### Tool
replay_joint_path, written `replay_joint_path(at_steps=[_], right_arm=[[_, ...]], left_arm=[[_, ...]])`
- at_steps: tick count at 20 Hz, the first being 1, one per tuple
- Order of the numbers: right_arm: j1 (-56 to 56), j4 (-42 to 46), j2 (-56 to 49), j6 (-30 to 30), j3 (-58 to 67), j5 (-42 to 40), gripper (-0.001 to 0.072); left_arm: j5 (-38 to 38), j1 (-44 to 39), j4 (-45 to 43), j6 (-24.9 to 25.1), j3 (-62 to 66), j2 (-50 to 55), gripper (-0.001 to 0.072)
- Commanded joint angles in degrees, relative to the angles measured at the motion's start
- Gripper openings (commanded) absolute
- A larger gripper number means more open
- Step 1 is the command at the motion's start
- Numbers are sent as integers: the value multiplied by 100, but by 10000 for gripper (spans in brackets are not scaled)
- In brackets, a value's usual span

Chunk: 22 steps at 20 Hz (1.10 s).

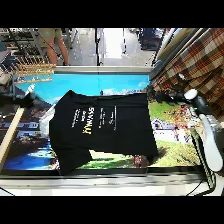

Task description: Fold the clothes and pants, and hang the long-sleeved shirts on hangers.

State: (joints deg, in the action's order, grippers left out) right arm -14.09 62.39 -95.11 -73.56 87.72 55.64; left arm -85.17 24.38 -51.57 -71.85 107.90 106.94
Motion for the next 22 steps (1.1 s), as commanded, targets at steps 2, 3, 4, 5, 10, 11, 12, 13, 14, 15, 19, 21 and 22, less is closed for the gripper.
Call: replay_joint_path(at_steps=[2,3,4,5,10,11,12,13,14,15,19,21,22], right_arm=[[-1073,-492,807,494,-1915,2509,599],[-1237,-662,1029,780,-2581,2498,595],[-1381,-778,1224,1032,-3174,2393,587],[-1486,-861,1344,1187,-3576,2243,586],[-1381,-1005,1298,1635,-4087,2140,585],[-1311,-1008,1272,1650,-4087,2065,584],[-1263,-1014,1231,1652,-4087,1969,583],[-1244,-1036,1167,1655,-4087,1941,581],[-1222,-1099,1082,1674,-4087,1991,566],[-1167,-1174,988,1711,-4089,2041,566],[-562,-1416,763,1915,-4094,1947,205],[-455,-1488,817,1910,-4022,2046,17],[-487,-1534,990,1910,-3965,2153,16]], left_arm=[[-778,409,-1263,-256,-2243,-1143,239],[-337,415,-1235,-13,-3237,-1637,357],[122,415,-1158,175,-4113,-2074,516],[581,415,-946,372,-4937,-2481,668],[1749,258,68,1062,-6675,-3034,651],[1812,181,68,1060,-6721,-2981,644],[1864,87,74,1056,-6734,-2924,644],[1937,-20,85,1056,-6734,-2870,644],[2031,-146,90,1049,-6734,-2815,641],[2164,-264,85,981,-6736,-2769,603],[2625,-680,83,708,-6736,-2581,202],[2566,-737,85,669,-6725,-2597,3],[2367,-647,72,680,-6655,-2726,1]])
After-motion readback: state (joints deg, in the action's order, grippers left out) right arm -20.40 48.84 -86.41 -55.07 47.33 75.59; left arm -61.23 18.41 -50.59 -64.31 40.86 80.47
